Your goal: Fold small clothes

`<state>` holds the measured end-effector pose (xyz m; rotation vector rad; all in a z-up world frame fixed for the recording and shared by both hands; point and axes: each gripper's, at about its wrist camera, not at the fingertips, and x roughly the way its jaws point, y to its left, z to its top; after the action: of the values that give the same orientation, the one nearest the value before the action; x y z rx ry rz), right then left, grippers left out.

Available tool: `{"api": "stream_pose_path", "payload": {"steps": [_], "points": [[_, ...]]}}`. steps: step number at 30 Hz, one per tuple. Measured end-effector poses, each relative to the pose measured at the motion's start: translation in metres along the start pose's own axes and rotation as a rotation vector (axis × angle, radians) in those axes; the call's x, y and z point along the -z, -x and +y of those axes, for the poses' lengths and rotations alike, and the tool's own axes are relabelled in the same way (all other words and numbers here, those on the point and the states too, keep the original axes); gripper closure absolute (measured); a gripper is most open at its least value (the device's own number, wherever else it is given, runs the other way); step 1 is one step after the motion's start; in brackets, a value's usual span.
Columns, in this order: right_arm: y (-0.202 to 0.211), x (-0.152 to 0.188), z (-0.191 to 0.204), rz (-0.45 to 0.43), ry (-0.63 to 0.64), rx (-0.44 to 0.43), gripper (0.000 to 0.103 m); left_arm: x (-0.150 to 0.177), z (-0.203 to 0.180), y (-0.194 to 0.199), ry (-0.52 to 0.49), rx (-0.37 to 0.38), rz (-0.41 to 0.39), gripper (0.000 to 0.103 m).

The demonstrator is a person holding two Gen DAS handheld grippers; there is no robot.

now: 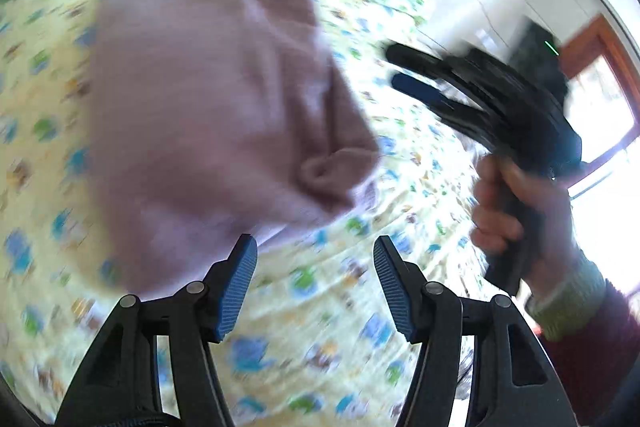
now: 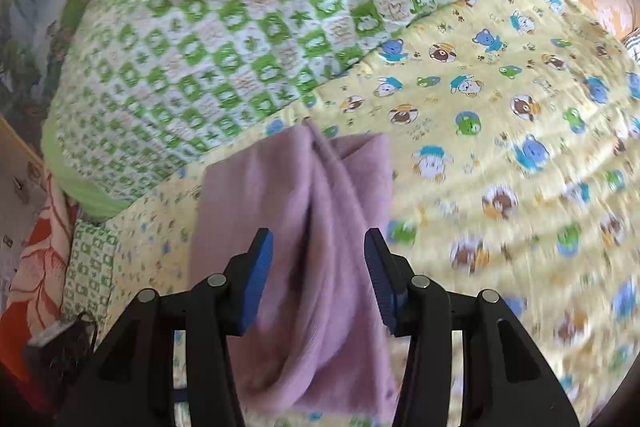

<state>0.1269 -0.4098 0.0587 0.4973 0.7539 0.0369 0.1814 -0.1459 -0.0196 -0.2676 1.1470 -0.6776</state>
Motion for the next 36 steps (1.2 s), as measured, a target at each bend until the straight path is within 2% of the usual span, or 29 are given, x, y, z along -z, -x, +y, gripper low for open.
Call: {"api": "stream_pose_path", "payload": {"steps": [3,7,8,9,13,15,17,19,21,23,24,27,31,36], "points": [[0.013,0.023,0.024,0.010,0.033,-0.022,0.054,0.016,0.019,0.013,0.071,-0.044,-0.009,0.041],[-0.002,0.039,0.043,0.048,0.062,-0.064,0.054,0.023,0.033,0.024,0.161,-0.129,-0.041,0.040],[-0.010,0.040,0.046,0.062,0.069,-0.065,0.054,0.029,0.044,0.032,0.189,-0.157,-0.058,0.036],[-0.020,0.038,0.048,0.081,0.083,-0.057,0.054,0.025,0.051,0.032,0.209,-0.179,-0.064,0.033],[-0.053,0.041,0.041,0.155,0.156,0.049,0.054,0.008,0.085,0.024,0.337,-0.216,-0.072,0.033],[-0.067,0.048,0.029,0.224,0.124,0.013,0.054,0.005,0.102,0.019,0.388,-0.237,-0.056,0.033],[-0.071,0.057,0.026,0.253,0.153,-0.032,0.056,-0.002,0.105,0.012,0.409,-0.259,-0.052,0.033],[-0.070,0.061,0.024,0.279,0.183,-0.058,0.090,-0.005,0.102,0.010,0.406,-0.275,-0.042,0.033],[-0.055,0.054,0.013,0.260,0.136,-0.131,0.091,-0.013,0.095,0.003,0.390,-0.294,-0.043,0.032],[-0.023,0.039,0.002,0.175,0.070,-0.232,0.092,-0.017,0.087,-0.003,0.382,-0.305,-0.044,0.031],[-0.010,0.033,-0.003,0.145,0.050,-0.255,0.093,-0.020,0.083,-0.008,0.382,-0.303,-0.040,0.030],[0.002,0.035,-0.024,0.136,0.028,-0.208,0.093,-0.021,0.072,-0.022,0.367,-0.309,-0.016,0.029],[-0.027,0.065,-0.058,0.228,-0.063,-0.143,0.093,-0.019,0.068,-0.042,0.344,-0.327,0.021,0.029],[-0.027,0.073,-0.058,0.191,-0.102,-0.129,0.092,-0.023,0.074,-0.042,0.362,-0.305,0.023,0.027]]}}
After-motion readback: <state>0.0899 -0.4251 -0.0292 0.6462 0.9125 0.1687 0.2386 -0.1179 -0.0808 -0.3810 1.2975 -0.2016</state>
